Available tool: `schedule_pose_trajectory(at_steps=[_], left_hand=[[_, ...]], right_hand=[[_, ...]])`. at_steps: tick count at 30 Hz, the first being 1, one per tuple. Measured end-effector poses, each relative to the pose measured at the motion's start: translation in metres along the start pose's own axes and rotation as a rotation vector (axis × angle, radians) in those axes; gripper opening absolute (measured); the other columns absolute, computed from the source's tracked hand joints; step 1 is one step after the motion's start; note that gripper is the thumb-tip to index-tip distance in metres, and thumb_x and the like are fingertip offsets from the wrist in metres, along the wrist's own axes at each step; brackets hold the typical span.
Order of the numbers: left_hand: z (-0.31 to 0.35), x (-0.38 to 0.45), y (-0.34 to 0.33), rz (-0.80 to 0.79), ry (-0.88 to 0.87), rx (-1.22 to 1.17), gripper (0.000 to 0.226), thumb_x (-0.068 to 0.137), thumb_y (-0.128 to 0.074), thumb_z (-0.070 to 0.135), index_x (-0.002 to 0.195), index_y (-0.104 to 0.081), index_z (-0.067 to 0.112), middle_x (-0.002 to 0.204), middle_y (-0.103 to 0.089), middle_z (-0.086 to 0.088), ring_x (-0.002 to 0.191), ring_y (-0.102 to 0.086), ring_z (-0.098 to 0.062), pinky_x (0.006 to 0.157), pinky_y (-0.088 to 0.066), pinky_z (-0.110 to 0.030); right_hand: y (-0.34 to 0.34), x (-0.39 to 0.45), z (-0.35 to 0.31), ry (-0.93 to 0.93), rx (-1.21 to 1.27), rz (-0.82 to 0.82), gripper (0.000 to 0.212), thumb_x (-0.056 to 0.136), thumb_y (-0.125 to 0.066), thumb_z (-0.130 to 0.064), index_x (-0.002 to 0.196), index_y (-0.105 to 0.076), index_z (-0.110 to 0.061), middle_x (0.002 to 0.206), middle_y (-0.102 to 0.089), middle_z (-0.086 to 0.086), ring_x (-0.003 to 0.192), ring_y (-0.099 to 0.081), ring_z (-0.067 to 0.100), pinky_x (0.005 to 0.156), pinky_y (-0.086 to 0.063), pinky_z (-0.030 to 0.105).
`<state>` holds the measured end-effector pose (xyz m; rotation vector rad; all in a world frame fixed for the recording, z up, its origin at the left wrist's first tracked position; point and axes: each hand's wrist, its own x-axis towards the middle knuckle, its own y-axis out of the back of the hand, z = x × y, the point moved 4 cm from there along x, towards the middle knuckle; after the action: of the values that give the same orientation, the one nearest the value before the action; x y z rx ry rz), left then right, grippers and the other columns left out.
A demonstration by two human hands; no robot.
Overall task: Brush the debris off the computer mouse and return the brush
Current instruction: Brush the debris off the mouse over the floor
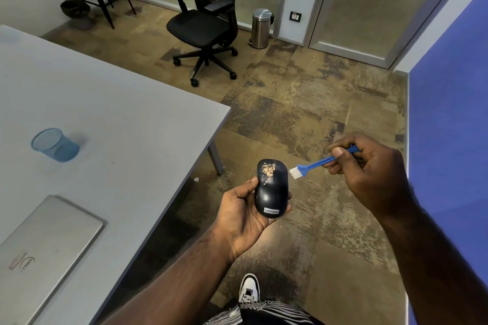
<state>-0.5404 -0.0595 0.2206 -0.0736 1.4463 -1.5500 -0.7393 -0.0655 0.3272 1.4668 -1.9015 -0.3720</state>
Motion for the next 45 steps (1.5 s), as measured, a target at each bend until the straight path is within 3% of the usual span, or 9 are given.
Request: schedule_pose_trajectory(at_steps=[5,10,16,20,23,28,36,42,45], left_hand=[[-0.002,0.002,0.001,-0.033,0.009,-0.03,0.054,0.086,-0.047,0.024,0.134,-0.052,-0.002,0.136,-0.053,-0.031,0.116,-0.054,-0.044,0.102,-0.04,-0.055],[-0.002,0.003,-0.004,-0.013,0.001,-0.026,0.059,0.084,-0.048,0.033,0.133,-0.054,0.001,0.136,-0.054,-0.027,0.106,-0.06,-0.039,0.093,-0.048,-0.052],[-0.007,0.004,-0.005,0.04,-0.009,0.01,0.052,0.1,-0.033,0.036,0.133,-0.053,0.001,0.136,-0.055,-0.025,0.114,-0.056,-0.037,0.103,-0.04,-0.053],[-0.008,0.0,-0.01,0.011,-0.002,-0.008,0.051,0.101,-0.032,0.034,0.13,-0.054,-0.001,0.13,-0.06,-0.026,0.113,-0.059,-0.036,0.098,-0.046,-0.05],[-0.008,-0.001,-0.008,0.024,-0.003,-0.006,0.049,0.101,-0.032,0.034,0.129,-0.056,0.001,0.131,-0.06,-0.024,0.109,-0.062,-0.035,0.101,-0.043,-0.051],[-0.011,-0.001,-0.005,0.038,0.005,0.002,0.042,0.1,-0.034,0.03,0.117,-0.063,0.004,0.11,-0.071,-0.02,0.093,-0.068,-0.034,0.101,-0.041,-0.052],[-0.012,-0.001,-0.003,0.032,0.016,0.018,0.044,0.1,-0.035,0.032,0.123,-0.061,0.006,0.114,-0.067,-0.022,0.099,-0.064,-0.036,0.086,-0.052,-0.048],[-0.008,-0.001,-0.004,0.028,-0.019,0.0,0.047,0.102,-0.03,0.032,0.124,-0.059,0.001,0.126,-0.062,-0.025,0.106,-0.061,-0.035,0.108,-0.037,-0.056],[-0.008,0.001,-0.004,0.024,-0.022,-0.008,0.048,0.102,-0.03,0.032,0.126,-0.058,0.001,0.121,-0.065,-0.023,0.108,-0.062,-0.035,0.105,-0.039,-0.055]], right_hand=[[0.002,-0.008,-0.012,0.018,0.052,-0.036,0.016,0.093,-0.06,-0.003,0.097,-0.067,-0.017,0.074,-0.071,-0.003,0.065,-0.071,0.004,0.059,-0.061,0.03],[-0.004,-0.016,-0.028,0.069,0.062,-0.082,0.013,0.093,-0.061,-0.004,0.096,-0.069,-0.013,0.073,-0.071,-0.005,0.066,-0.071,0.004,0.057,-0.06,0.03],[-0.028,-0.03,-0.052,0.141,-0.024,-0.202,0.015,0.09,-0.054,-0.026,0.092,-0.068,-0.022,0.068,-0.067,-0.014,0.059,-0.067,0.005,0.046,-0.054,0.032],[-0.037,-0.032,-0.06,0.18,-0.215,-0.197,0.012,0.086,-0.059,-0.022,0.091,-0.069,-0.019,0.063,-0.056,-0.014,0.05,-0.044,0.001,0.044,-0.032,0.011],[-0.037,-0.026,-0.065,0.162,-0.289,-0.159,0.013,0.086,-0.058,-0.02,0.091,-0.07,-0.016,0.064,-0.063,-0.005,0.052,-0.04,0.004,0.047,-0.026,0.01],[-0.035,-0.012,-0.068,0.142,-0.35,-0.112,0.005,0.086,-0.065,-0.012,0.087,-0.07,-0.014,0.062,-0.043,-0.017,0.046,-0.024,-0.012,0.047,-0.015,0.007],[-0.027,0.003,-0.067,0.173,-0.302,-0.106,0.008,0.089,-0.063,-0.013,0.092,-0.07,-0.015,0.067,-0.066,-0.007,0.048,-0.037,-0.01,0.045,-0.026,0.01],[-0.034,-0.017,-0.074,0.214,-0.29,-0.312,0.013,0.086,-0.057,-0.025,0.087,-0.069,-0.02,0.058,-0.041,-0.018,0.043,-0.03,-0.008,0.046,-0.018,0.006],[-0.035,-0.024,-0.074,0.224,-0.347,-0.274,0.01,0.084,-0.061,-0.022,0.087,-0.07,-0.02,0.058,-0.052,-0.01,0.049,-0.032,0.003,0.05,-0.016,0.006]])
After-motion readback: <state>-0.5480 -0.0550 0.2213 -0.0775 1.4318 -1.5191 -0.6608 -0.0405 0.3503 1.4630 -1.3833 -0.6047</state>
